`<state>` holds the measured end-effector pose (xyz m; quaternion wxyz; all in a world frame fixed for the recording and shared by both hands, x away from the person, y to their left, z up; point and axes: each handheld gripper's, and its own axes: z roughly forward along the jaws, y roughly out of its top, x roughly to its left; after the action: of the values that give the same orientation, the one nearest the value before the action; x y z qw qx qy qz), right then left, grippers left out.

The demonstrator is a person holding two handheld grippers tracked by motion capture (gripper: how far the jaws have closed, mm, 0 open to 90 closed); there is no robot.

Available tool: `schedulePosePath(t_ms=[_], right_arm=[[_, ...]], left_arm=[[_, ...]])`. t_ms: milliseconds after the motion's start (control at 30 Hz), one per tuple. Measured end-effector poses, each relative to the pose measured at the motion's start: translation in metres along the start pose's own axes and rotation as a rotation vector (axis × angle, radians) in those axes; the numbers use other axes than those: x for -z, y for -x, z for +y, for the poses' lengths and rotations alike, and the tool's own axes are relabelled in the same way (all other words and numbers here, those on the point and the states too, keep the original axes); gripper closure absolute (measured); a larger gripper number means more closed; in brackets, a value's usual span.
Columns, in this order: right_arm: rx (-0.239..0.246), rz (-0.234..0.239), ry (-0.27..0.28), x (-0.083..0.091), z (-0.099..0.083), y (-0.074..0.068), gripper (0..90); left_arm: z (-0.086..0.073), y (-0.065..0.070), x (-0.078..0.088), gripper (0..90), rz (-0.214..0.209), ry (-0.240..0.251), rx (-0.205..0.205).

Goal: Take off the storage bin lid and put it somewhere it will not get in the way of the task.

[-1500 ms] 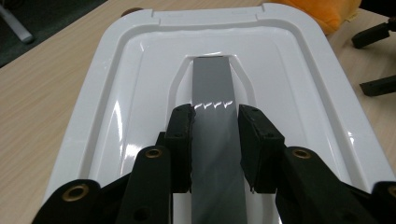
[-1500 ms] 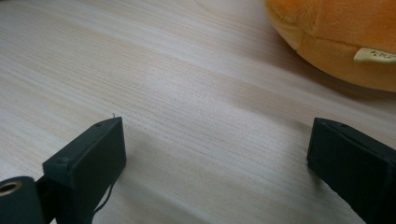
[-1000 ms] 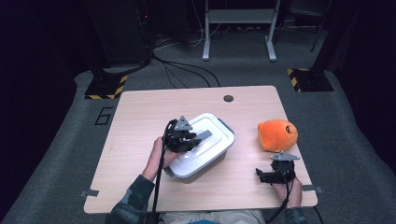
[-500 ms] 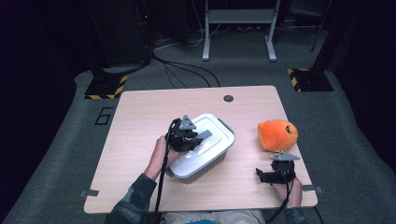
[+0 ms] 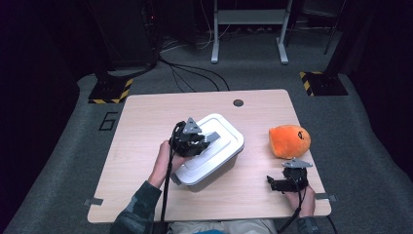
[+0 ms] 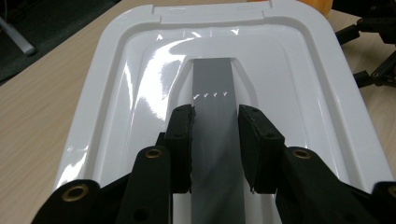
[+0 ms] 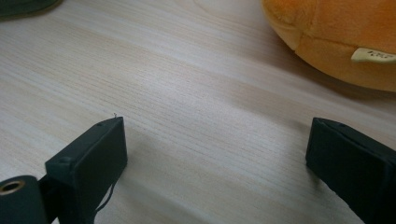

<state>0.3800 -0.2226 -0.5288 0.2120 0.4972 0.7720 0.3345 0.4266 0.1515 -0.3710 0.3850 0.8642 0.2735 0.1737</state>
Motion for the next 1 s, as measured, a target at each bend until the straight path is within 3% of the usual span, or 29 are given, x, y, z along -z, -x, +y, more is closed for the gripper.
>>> schedulePosePath(t_ms=[600,1000], right_arm=[[-0.003,0.0,-0.001,0.0,0.0,0.0,4.6],[0.002,0.0,0.001,0.0,0.0,0.0,4.6]], left_arm=[[0.008,-0.006,0.02,65.9,0.031,0.027,-0.01],[0.009,-0.013,0.031,65.9,0.062,0.041,0.004]])
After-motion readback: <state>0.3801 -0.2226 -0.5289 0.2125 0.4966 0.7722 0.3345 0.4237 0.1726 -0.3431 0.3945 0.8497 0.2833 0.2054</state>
